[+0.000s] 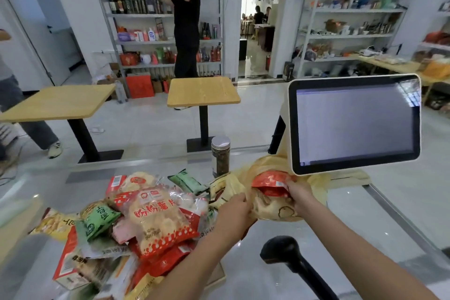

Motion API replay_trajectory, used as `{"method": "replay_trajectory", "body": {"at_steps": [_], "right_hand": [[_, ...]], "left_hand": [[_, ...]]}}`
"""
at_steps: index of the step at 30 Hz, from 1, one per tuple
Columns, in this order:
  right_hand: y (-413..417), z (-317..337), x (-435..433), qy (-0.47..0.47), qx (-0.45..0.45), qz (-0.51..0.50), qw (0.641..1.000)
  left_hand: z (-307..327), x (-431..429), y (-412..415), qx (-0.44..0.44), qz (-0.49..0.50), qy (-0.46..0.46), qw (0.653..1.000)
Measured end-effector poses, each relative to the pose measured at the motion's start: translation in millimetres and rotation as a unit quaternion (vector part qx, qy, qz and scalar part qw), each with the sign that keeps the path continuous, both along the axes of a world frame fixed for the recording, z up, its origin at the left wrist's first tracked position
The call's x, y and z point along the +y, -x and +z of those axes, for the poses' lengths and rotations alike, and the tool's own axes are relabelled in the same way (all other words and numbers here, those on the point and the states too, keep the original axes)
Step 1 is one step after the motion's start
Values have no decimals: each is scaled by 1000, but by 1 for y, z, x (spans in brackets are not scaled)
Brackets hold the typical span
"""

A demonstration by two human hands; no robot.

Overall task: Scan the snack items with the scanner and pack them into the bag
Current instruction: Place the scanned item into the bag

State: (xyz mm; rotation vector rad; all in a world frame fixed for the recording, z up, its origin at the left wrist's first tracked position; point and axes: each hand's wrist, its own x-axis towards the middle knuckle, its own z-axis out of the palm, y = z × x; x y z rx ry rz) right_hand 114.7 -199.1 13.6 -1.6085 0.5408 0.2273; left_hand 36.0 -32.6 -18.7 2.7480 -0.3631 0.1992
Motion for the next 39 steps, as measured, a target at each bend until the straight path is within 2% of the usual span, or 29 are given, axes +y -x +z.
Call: {"method": "replay_trajectory", "body": {"at_steps": [2,5,6,8,11,13,15,17,20,22,23,26,28,30,36,39], "right_hand": [[-6,1,7,15,-17,-6,1000],[-4,3,15,7,7,45,999],[-2,4,16,35,9,68,997],[7,8,14,159,-5,135,978],[23,10,2,300,-99,216,924],[48,11,-10,328,-203,191,903],[83,6,-24,326,-257,122,902],[117,-4,-37,339,-229,126,904],[143,-26,-47,375,-105,235,890],[143,-33,-47,348,-33,311,884],[140,-33,-46,303,-5,327,895],[132,-26,-47,145,55,333,930],[132,-20,-50,98,94,355,925],[132,-19,-52,86,101,365,921],[134,-21,-68,91,103,358,924],[135,-19,-76,86,126,374,915]], "left_hand": [[-3,3,4,4,10,-14,1000],[-7,8,9,-18,26,8,999],[-7,8,12,-22,37,19,999],[-8,5,22,-33,91,30,995],[-21,-4,39,-55,158,43,985],[-30,-9,49,-49,164,33,985],[-38,-11,55,-33,155,-5,987],[-43,-12,57,-15,136,-49,989],[-49,-12,57,-4,116,-84,990],[-48,-11,59,-18,110,-93,989],[-47,-11,62,-27,113,-96,989],[-41,-11,75,-17,133,-88,987],[-40,-14,84,10,133,-81,988],[-34,-18,90,36,128,-69,989],[-25,-30,107,41,163,-101,981],[-29,-31,116,75,231,-73,967]]}}
